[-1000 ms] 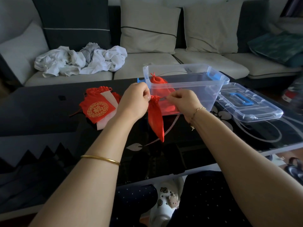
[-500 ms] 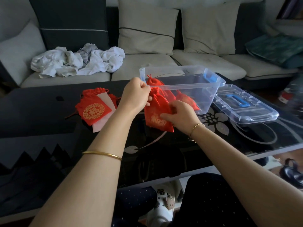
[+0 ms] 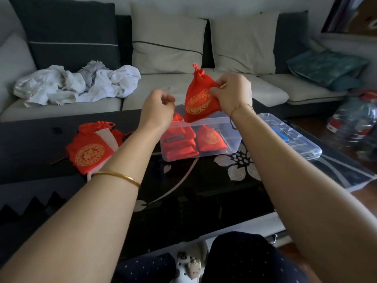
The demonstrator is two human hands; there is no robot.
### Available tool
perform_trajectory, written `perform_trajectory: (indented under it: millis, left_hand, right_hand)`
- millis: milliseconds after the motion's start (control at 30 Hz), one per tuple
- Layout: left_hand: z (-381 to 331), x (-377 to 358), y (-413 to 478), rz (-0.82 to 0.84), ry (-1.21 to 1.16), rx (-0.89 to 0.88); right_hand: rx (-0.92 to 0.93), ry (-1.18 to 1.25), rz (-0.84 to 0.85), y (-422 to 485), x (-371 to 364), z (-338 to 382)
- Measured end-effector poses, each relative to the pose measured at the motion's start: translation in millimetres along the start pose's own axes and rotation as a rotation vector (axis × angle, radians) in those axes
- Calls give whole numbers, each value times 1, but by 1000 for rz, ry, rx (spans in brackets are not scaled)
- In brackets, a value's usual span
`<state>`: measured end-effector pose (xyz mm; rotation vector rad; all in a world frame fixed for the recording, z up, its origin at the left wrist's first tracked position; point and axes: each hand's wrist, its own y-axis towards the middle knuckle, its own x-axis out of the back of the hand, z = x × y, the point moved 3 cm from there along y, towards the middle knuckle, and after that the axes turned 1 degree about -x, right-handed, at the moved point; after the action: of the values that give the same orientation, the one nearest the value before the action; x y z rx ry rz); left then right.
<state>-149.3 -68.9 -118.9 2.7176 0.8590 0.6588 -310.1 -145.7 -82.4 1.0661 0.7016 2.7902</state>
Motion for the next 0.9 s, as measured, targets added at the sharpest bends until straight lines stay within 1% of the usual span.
perform_trajectory:
  millis: [167,233,300,367,433,467,500,533,567,667,733,800,867,900]
  left_hand:
    - [2,-20,17,40,95,-15]
    - [6,-25,23,36,112,-22]
    - [10,-26,27,28,121,-24]
    - [15,-25,32,12,110,-10]
    - [17,-21,35,-21,119,-10]
    - [17,-17,36,-45,113,-19]
    - [17,-13,36,-78,102,-27]
    - [16,-7,34,-120,94,-36]
    - [15,-2,31,-170,89,-38]
    - [15,16,17,-341,93,-48]
    - [21,28,5,-430,105,-32]
    - [36,39,-8,-470,112,40]
    - [61,54,-22,-481,126,160]
    - [75,60,-29,-483,167,236]
  right_hand:
    - [-75,-327,139,56,-19,-19]
    - [-104,-400,226,66,-30,-27]
    - [-143,-406,382,70,-43,-31]
    - [-151,-519,571,66,-54,-33]
    - [-185,-576,638,60,-61,-35]
    - [-168,-591,648,56,-61,-37]
    - [-115,-682,658,53,-60,-36]
    - [-93,-705,640,50,-57,-34]
    - [-66,-634,591,51,-53,-31]
    - [-38,-314,434,48,-40,-11]
    - [-17,-202,390,35,-41,12]
    - [48,-62,352,10,-47,41]
    - [98,45,409,-22,-61,70]
    - [112,83,484,-40,-70,80]
